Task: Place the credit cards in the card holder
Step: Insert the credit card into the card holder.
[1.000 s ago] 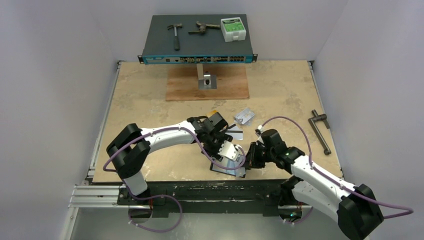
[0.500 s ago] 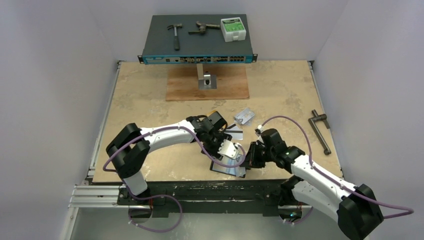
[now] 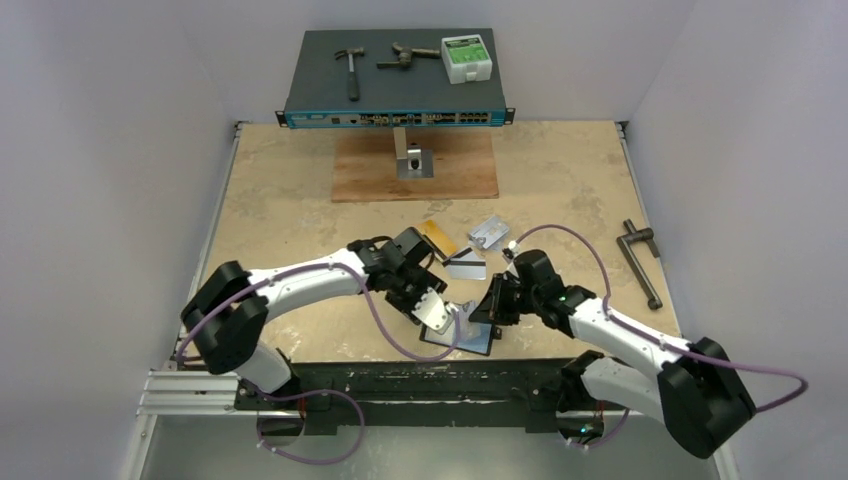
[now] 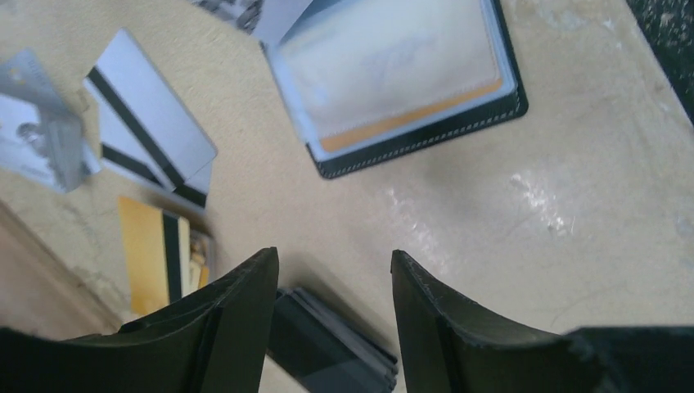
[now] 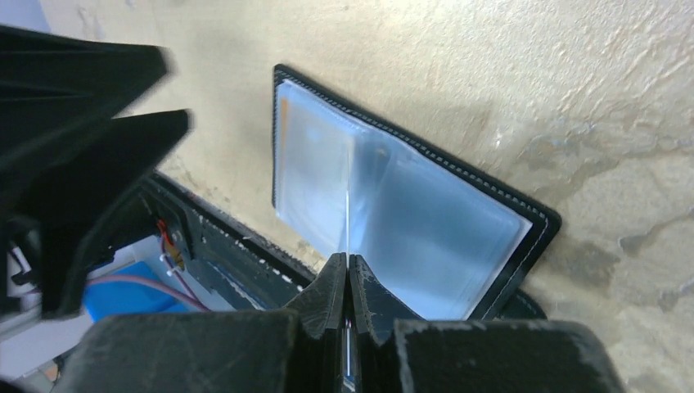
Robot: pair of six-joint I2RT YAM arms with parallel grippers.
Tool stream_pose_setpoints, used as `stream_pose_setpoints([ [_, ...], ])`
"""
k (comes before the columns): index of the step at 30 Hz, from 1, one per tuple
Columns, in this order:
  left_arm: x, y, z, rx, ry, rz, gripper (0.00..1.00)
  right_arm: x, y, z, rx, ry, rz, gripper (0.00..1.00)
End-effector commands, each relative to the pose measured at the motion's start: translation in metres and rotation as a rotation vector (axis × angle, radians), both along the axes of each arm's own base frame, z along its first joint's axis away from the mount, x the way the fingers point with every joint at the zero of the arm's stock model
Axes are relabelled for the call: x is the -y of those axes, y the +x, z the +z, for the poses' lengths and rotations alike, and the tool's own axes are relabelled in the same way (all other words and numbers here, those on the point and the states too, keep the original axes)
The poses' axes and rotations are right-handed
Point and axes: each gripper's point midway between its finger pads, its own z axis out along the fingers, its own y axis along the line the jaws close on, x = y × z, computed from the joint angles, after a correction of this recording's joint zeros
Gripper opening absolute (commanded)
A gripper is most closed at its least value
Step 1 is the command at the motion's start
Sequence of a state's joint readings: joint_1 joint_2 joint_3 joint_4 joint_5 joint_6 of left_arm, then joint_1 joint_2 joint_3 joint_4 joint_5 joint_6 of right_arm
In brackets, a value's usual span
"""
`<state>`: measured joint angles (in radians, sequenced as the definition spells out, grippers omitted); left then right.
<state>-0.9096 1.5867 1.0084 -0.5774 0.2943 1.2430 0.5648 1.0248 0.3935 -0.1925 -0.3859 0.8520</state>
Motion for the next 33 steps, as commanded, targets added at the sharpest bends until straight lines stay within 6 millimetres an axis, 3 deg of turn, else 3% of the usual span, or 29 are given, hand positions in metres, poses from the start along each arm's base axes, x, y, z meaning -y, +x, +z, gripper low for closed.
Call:
stream_pose_setpoints([
  [1,-0.008,0.010,0.039,0.165,-0.089,-0.130,0.57,-0.016,0.016,0.004,0.035,0.033,0.030,0.00],
  [4,-0.003,0.006,0.046,0.117,-0.120,-0.062,0.62,-0.007,0.012,-0.008,0.018,-0.030,0.032,0.00],
  [9,0.003,-0.003,0.068,-0.277,-0.076,0.475,0.67,0.017,0.003,-0.020,0.034,-0.116,-0.015,0.00],
  [11,0.000,-0.013,0.069,-0.431,-0.021,0.666,0.67,0.023,-0.002,-0.026,0.028,-0.129,-0.032,0.00],
  [14,-0.003,-0.030,0.057,-0.646,0.053,0.878,0.67,0.030,-0.009,-0.036,0.012,-0.136,-0.060,0.00],
  [17,-0.004,-0.035,0.041,-0.839,0.092,1.062,0.67,0.036,-0.015,-0.046,-0.008,-0.143,-0.090,0.00],
  [22,0.002,-0.045,0.019,-1.029,0.117,1.198,0.67,0.045,-0.025,-0.062,-0.036,-0.154,-0.124,0.00],
  [25,0.013,-0.049,0.011,-1.117,0.110,1.224,0.68,0.045,-0.024,-0.061,-0.023,-0.147,-0.137,0.00],
  [33,0.017,-0.035,-0.012,-1.084,0.065,1.333,0.71,0.044,-0.020,-0.058,0.007,-0.141,-0.136,0.00],
])
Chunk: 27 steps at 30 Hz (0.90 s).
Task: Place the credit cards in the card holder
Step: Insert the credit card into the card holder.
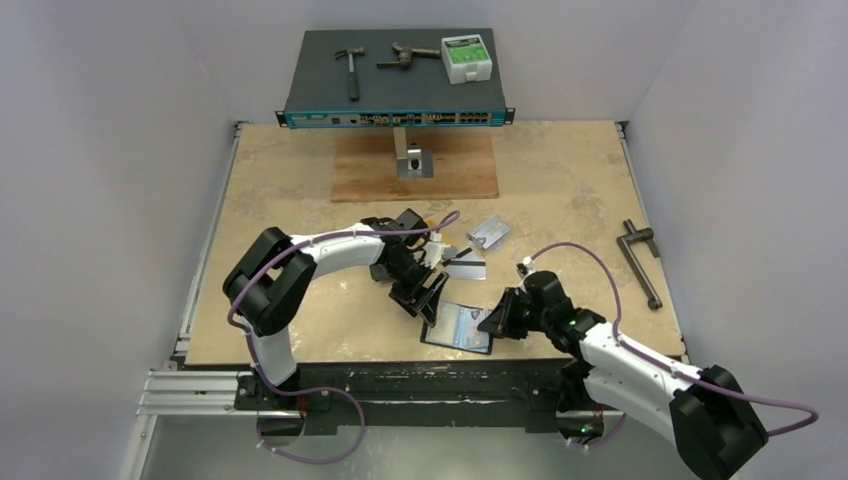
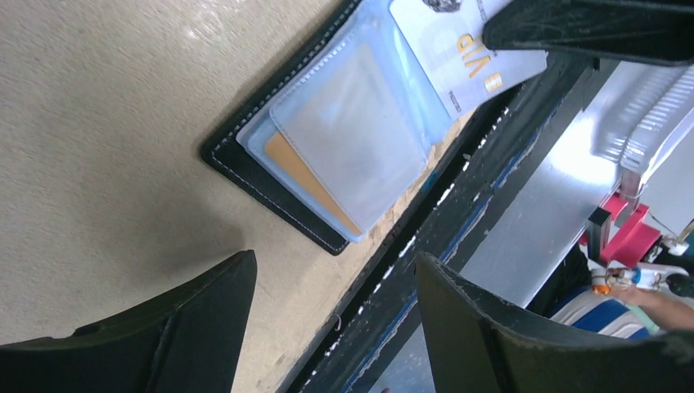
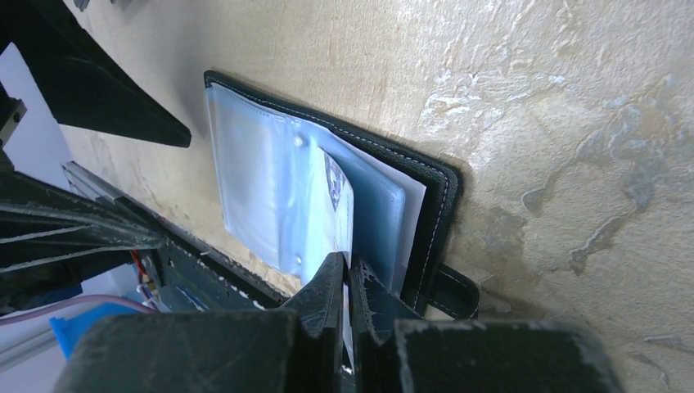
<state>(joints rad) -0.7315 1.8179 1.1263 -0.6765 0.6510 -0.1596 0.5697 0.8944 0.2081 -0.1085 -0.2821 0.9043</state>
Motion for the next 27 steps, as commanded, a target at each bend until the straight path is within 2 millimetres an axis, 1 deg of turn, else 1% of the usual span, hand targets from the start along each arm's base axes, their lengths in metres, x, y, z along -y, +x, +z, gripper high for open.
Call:
stream_pose_setpoints([
  [1,0.011,0.017,-0.002,0.049,-0.023,0.093,0.71,0.020,-0.008,-0.023,-0.020,-0.098,-0.034,0.00],
  [4,0.011,0.022,-0.008,0.066,-0.021,0.128,0.71,0.015,-0.004,-0.012,0.026,-0.063,-0.025,0.00],
  [7,0.018,0.024,-0.013,0.042,-0.039,0.141,0.71,0.012,0.000,-0.005,0.055,-0.050,-0.015,0.00],
  [12,0.030,0.029,-0.013,0.029,-0.081,0.149,0.70,0.007,-0.002,-0.014,0.022,-0.049,0.015,0.00],
  [16,0.034,0.029,-0.011,0.025,-0.110,0.157,0.70,0.004,-0.005,-0.021,0.008,-0.050,0.031,0.00],
  [19,0.038,0.026,-0.005,0.016,-0.145,0.154,0.69,0.005,-0.008,-0.028,-0.010,-0.062,0.041,0.00],
  [21,0.042,0.027,0.002,0.014,-0.178,0.149,0.68,0.009,-0.013,-0.037,-0.040,-0.086,0.042,0.00],
  [23,0.047,0.025,0.013,0.006,-0.225,0.142,0.66,0.009,-0.014,-0.041,-0.045,-0.089,0.045,0.00],
  [24,0.050,0.024,0.019,0.002,-0.255,0.136,0.65,0.009,-0.013,-0.042,-0.048,-0.094,0.046,0.00],
  [27,0.053,0.022,0.030,0.001,-0.296,0.118,0.64,0.008,-0.012,-0.041,-0.050,-0.103,0.044,0.00],
])
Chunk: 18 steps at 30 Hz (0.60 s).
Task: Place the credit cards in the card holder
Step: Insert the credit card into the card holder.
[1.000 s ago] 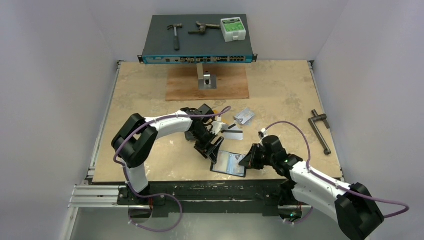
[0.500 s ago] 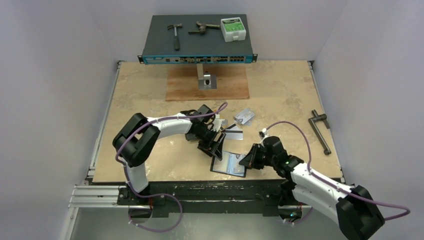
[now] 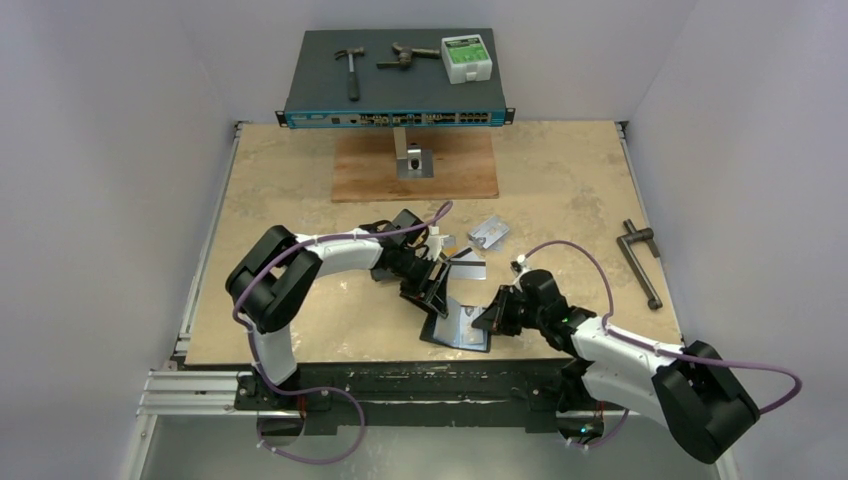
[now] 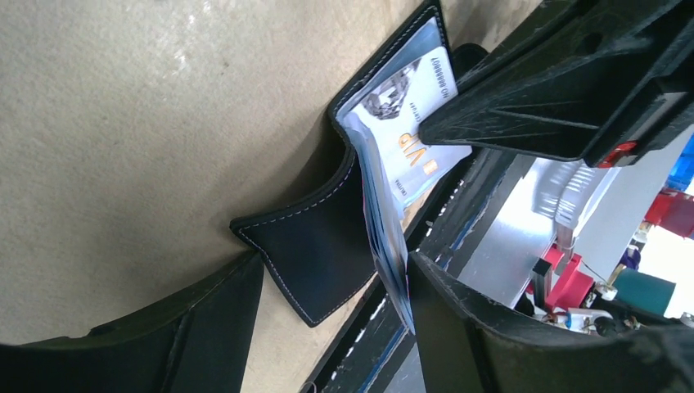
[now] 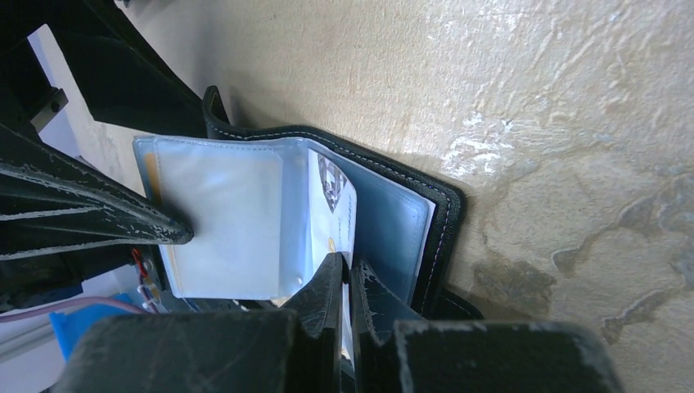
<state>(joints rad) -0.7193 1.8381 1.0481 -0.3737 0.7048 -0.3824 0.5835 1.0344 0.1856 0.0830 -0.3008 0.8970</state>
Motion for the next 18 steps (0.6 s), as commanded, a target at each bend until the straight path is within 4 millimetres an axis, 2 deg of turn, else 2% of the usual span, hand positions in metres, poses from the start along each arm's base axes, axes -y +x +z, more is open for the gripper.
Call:
stream_pose_setpoints([
  [1,0.023,0.001,0.039,0.034,-0.185,-0.044,0.63,0.020,-0.020,-0.032,-0.071,-0.130,0.011,0.00],
  [10,0.029,-0.003,0.069,0.018,-0.291,-0.081,0.61,0.025,-0.023,-0.036,-0.097,-0.163,0.005,0.00],
  [18,0.024,-0.004,0.066,0.025,-0.257,-0.065,0.59,0.023,-0.017,-0.025,-0.075,-0.159,-0.009,0.00],
])
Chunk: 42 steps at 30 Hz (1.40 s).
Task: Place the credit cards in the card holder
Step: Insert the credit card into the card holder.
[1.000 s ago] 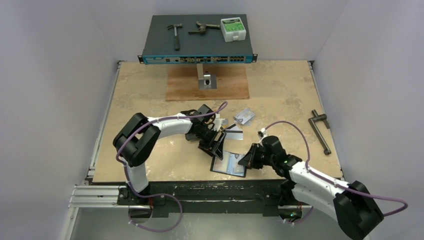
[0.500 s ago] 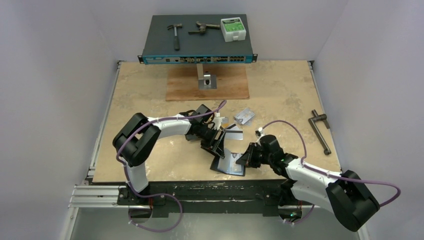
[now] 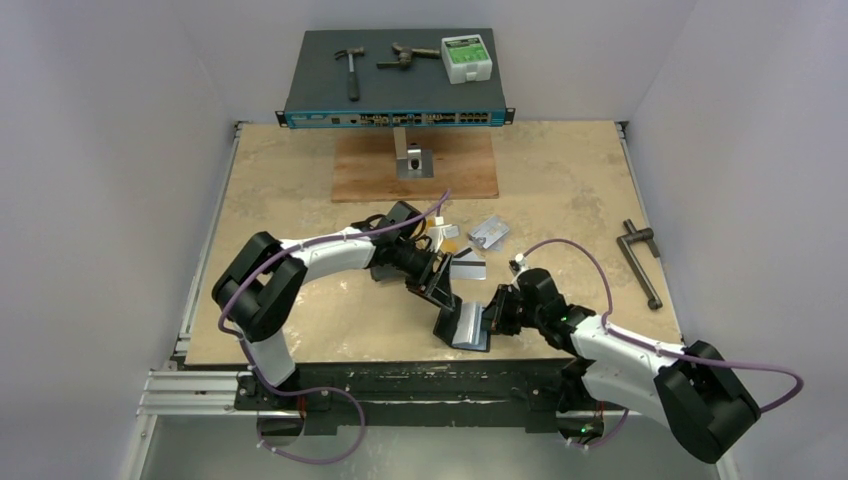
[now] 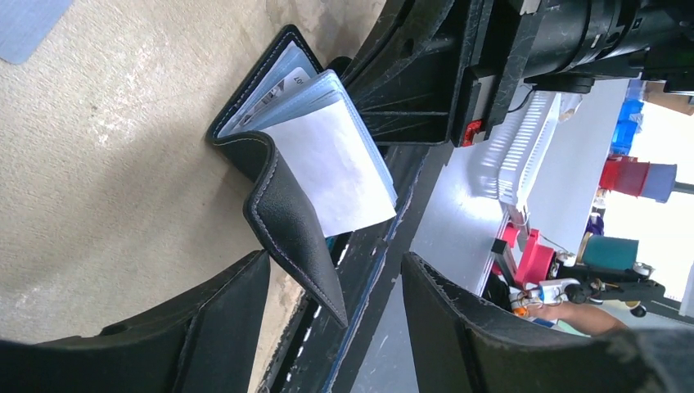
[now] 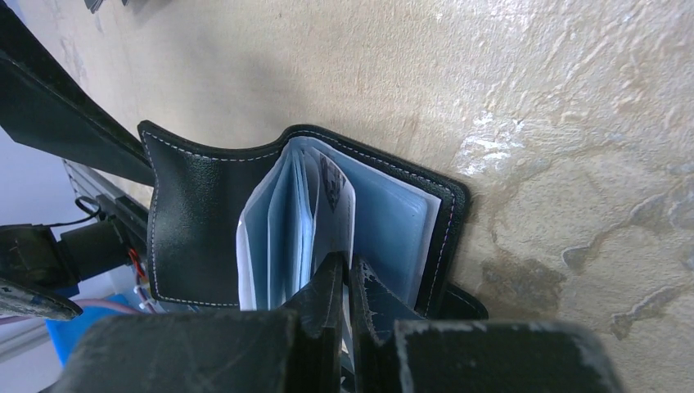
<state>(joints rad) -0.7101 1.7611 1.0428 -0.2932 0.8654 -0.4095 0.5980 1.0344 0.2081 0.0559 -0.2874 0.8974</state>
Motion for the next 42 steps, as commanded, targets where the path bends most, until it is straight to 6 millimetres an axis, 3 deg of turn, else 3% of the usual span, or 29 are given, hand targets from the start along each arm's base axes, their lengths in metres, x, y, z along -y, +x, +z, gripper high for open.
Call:
stream_pose_setpoints([
  [1,0.007,-0.001,0.018,0.021,-0.062,-0.018,0.59,0.024,-0.018,-0.027,-0.075,-0.145,-0.014,0.00],
  [9,0.025,-0.007,0.036,-0.001,-0.211,-0.077,0.59,0.021,-0.019,-0.023,-0.065,-0.116,-0.017,0.00],
  [13,0.028,-0.009,0.033,0.007,-0.207,-0.091,0.59,0.017,-0.018,-0.016,-0.051,-0.089,-0.011,0.00],
  [22,-0.013,0.005,-0.010,0.119,0.070,-0.026,0.62,0.007,-0.013,0.015,-0.007,-0.015,0.000,0.00],
  [42,-0.022,0.007,-0.010,0.010,-0.022,0.000,0.64,-0.048,-0.016,0.070,0.127,0.185,0.206,0.00],
])
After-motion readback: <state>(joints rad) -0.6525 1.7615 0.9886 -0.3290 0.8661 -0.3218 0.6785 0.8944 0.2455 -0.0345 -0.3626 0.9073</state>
